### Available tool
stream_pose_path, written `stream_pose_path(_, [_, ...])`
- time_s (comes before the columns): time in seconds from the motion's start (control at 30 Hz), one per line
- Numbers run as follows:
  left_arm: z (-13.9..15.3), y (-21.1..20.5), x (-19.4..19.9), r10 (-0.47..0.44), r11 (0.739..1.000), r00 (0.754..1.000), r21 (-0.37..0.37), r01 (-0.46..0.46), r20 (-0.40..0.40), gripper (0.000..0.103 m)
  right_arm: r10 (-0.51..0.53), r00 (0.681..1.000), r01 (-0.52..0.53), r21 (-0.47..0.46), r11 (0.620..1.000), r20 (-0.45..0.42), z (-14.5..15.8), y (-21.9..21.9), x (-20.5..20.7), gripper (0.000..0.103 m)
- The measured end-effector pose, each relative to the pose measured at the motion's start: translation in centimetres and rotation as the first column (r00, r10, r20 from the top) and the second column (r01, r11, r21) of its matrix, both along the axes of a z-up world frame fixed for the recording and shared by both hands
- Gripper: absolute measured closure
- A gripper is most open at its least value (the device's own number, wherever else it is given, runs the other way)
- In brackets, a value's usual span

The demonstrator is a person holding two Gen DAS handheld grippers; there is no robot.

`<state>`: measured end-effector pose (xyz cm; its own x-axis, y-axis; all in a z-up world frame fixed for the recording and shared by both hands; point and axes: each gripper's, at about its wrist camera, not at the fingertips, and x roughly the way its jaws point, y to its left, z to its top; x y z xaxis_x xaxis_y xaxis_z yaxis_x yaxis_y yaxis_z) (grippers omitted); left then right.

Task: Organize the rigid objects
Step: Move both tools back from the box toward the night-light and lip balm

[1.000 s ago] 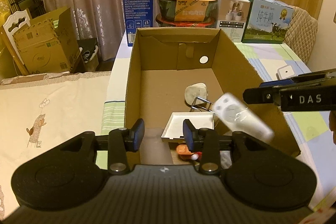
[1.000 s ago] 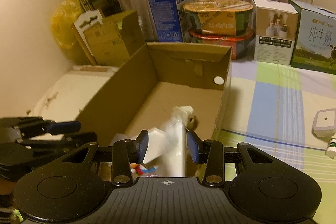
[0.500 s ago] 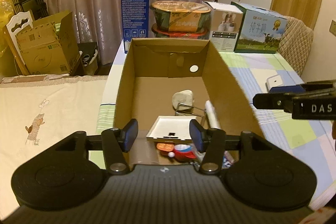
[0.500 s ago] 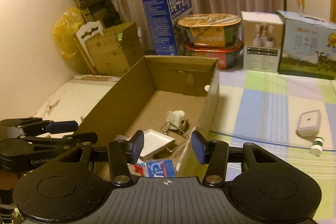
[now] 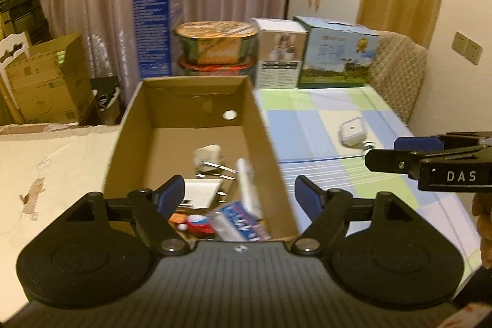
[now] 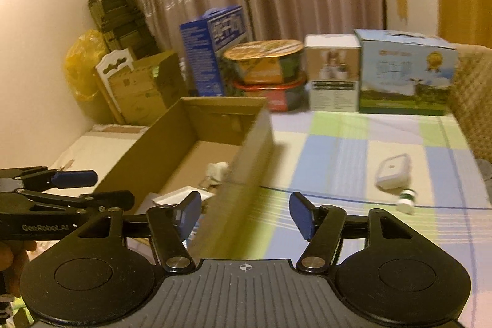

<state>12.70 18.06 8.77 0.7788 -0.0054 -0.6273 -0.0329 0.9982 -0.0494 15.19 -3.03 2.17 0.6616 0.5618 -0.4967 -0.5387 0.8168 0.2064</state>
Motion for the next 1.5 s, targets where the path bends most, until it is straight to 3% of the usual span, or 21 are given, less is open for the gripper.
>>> stream_pose_path(0.3, [0.5,-6.4,0.8,-0.084,0.996,0.996,-0.012,0.085,0.042,0.002,-0.128,0.992,0.128,-0.015,0.992,0.008,-1.6,-8.8,-1.1,0.028])
stream_pose_path(0.7, [-2.5,-14.1,5.6,-0.161,0.987,0.987,-0.011,0.161,0.024,0.001,-0.299,0.953,0.299,0.000,0.954,-0.041,-4.7,-18.4,0.7,0.026])
stream_pose_path(0.9, [-5.4,-16.3,8.8,-0.176,0.983,0.984,0.044,0.176,0.001,0.001,-0.278,0.960,0.278,-0.050,0.959,0.007,-6.8,-18.8,2.9,0.026])
stream_pose_path(1.07, [-8.2,-16.3,11.9,-0.151,0.988,0.988,0.031,0.152,-0.029,0.001,-0.247,0.969,0.248,-0.091,0.964,0.024,-9.2,-18.5,6.1,0.026])
stream_pose_path(1.37, [-13.3,-16.5,17.8,-0.126,0.991,0.990,0.045,0.128,-0.063,0.001,-0.229,0.973,0.228,-0.074,0.971,-0.001,-12.9,-17.9,12.3,0.026])
stream_pose_path(1.5, [-14.9,-16.5,19.5,-0.132,0.989,0.988,0.060,0.137,-0.074,0.001,-0.174,0.984,0.178,-0.112,0.978,0.042,-13.8,-16.7,14.3,0.029])
